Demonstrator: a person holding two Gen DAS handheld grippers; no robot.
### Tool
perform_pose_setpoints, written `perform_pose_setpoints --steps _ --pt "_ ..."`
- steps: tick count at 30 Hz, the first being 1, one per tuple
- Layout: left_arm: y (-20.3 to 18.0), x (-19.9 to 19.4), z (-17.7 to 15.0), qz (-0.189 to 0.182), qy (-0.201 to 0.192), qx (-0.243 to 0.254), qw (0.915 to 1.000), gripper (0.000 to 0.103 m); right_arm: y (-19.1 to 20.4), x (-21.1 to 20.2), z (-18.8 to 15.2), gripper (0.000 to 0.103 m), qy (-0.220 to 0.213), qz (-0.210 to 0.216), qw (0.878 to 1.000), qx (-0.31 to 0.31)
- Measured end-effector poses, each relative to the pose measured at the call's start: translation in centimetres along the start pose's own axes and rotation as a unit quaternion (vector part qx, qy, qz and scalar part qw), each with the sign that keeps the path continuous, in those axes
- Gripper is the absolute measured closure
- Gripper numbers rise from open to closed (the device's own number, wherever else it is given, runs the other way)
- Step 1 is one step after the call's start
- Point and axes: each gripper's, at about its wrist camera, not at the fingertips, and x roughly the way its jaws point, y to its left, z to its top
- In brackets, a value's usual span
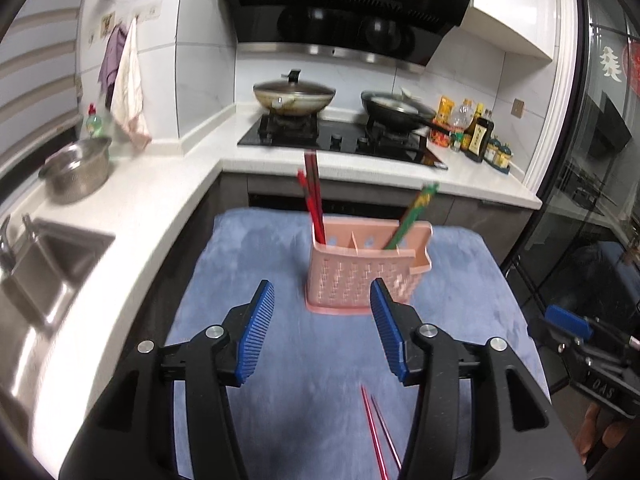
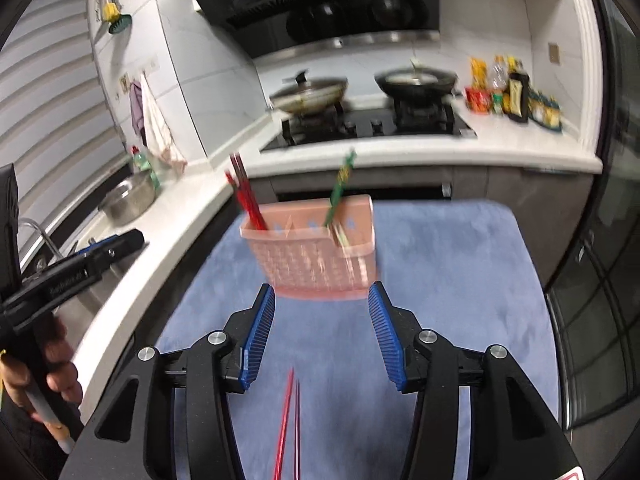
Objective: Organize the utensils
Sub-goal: 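Move both open tools back to the last two red chopsticks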
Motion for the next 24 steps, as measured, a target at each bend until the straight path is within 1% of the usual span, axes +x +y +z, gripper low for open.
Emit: perform_pose_setpoints --steps 4,7,13,16,19,22,24 --pt "0.0 -0.3 -3.4 0.006 0.02 0.002 0.9998 0.055 -0.6 -0.4 -4.2 0.055 0.034 0.003 0.999 0.014" --pt "0.1 -0.3 -5.8 0.011 0.036 -0.003 0.9993 0.055 -0.3 -0.2 -7.5 0.055 0.052 -0.014 0.999 -0.001" --pt "0.2 -0.2 -10.8 0.019 0.073 -0.005 0.9971 0.055 0.8 1.0 -13.9 0.055 0.102 -0.019 0.994 -0.024" --pt "0.5 -0.2 -13.0 0.018 0.092 -0.013 0.9955 0.055 1.3 1.5 -16.5 0.055 0.123 -0.017 0.992 -0.037" --pt "0.5 -0.2 -14.7 0.025 0.101 -0.012 0.9945 0.055 1.7 2.2 -18.9 0.055 0.147 -0.01 0.988 -0.047" --pt "0.3 -0.3 -16.0 0.036 0.107 -0.001 0.9936 0.055 2.0 2.7 -20.6 0.056 0.162 -0.01 0.985 -0.058" --pt "0.4 -0.3 -16.6 0.036 0.112 -0.003 0.9931 0.055 2.2 2.9 -21.4 0.057 0.171 -0.005 0.983 -0.061"
